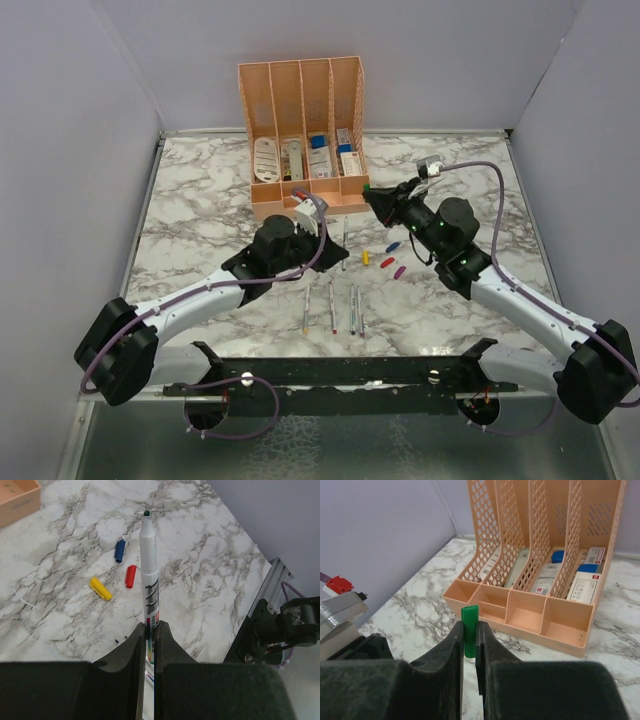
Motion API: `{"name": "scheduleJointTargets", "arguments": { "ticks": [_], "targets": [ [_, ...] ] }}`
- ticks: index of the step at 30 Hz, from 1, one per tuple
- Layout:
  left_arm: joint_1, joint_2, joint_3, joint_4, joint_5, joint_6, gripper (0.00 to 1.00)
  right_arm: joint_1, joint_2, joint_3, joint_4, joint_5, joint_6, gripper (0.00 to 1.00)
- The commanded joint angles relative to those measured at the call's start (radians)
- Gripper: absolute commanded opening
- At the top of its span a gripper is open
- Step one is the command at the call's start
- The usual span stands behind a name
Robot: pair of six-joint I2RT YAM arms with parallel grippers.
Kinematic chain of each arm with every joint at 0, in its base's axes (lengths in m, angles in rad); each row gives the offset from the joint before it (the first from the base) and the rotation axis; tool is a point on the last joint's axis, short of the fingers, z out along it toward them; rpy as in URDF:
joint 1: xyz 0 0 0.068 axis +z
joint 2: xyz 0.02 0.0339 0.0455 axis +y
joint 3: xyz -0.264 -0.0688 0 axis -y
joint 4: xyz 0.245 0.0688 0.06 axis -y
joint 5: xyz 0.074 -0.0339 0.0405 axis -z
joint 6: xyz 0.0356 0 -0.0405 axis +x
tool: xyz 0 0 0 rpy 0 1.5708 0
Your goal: Insert the pens into the pen caps
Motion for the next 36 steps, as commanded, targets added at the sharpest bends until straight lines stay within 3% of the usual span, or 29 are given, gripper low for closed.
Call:
{"name": "scheduleJointTargets", "arguments": {
  "ticks": [1, 14, 36],
  "targets": [
    [-0.006, 0.018, 0.066, 0.072, 0.082, 0.027, 0.00, 0.003, -0.060, -0.032, 0.143, -0.029, 0.036, 0.01],
    [-0.015, 0.023, 0.123, 0.080, 0.025, 0.040, 0.00, 0.003, -0.070, -0.118, 0.410, -0.068, 0.193, 0.01],
    [-0.023, -0.001, 0.116, 0.080, -0.019, 0.081, 0.00, 0.004, -0.011, -0.093, 0.360, -0.152, 0.194, 0.01]
  ]
}}
